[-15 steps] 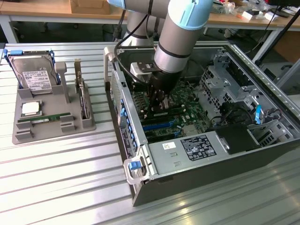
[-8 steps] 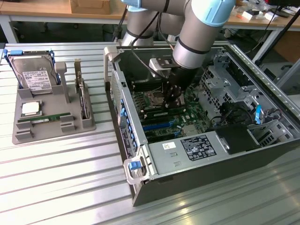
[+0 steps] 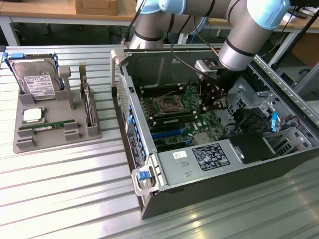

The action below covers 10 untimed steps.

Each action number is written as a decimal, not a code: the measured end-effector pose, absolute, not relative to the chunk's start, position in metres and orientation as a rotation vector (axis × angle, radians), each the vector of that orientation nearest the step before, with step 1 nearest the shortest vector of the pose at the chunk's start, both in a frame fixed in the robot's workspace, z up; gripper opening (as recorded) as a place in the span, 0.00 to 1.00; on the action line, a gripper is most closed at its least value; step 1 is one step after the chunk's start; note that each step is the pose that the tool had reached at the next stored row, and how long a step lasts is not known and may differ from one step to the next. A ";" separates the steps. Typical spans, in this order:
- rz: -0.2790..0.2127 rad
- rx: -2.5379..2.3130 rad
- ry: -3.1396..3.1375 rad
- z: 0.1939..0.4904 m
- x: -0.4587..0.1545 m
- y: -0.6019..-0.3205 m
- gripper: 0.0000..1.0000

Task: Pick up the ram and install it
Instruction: 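Press down the ram until it locks into place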

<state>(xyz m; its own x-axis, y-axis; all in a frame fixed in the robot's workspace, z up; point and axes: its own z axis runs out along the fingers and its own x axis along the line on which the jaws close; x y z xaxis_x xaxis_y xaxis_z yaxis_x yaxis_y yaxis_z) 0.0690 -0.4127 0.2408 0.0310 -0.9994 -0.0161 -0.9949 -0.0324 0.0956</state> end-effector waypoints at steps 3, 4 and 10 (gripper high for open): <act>-0.121 2.213 -2.144 0.243 0.090 -0.413 0.10; -0.122 2.213 -2.144 0.248 0.093 -0.413 0.10; -0.122 2.213 -2.144 0.286 0.093 -0.413 0.10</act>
<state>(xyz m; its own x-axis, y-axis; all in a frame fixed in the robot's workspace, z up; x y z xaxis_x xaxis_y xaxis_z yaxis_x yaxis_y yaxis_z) 0.0934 -0.4127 0.2863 0.0310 -0.9994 -0.0162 -0.9948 -0.0324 0.0965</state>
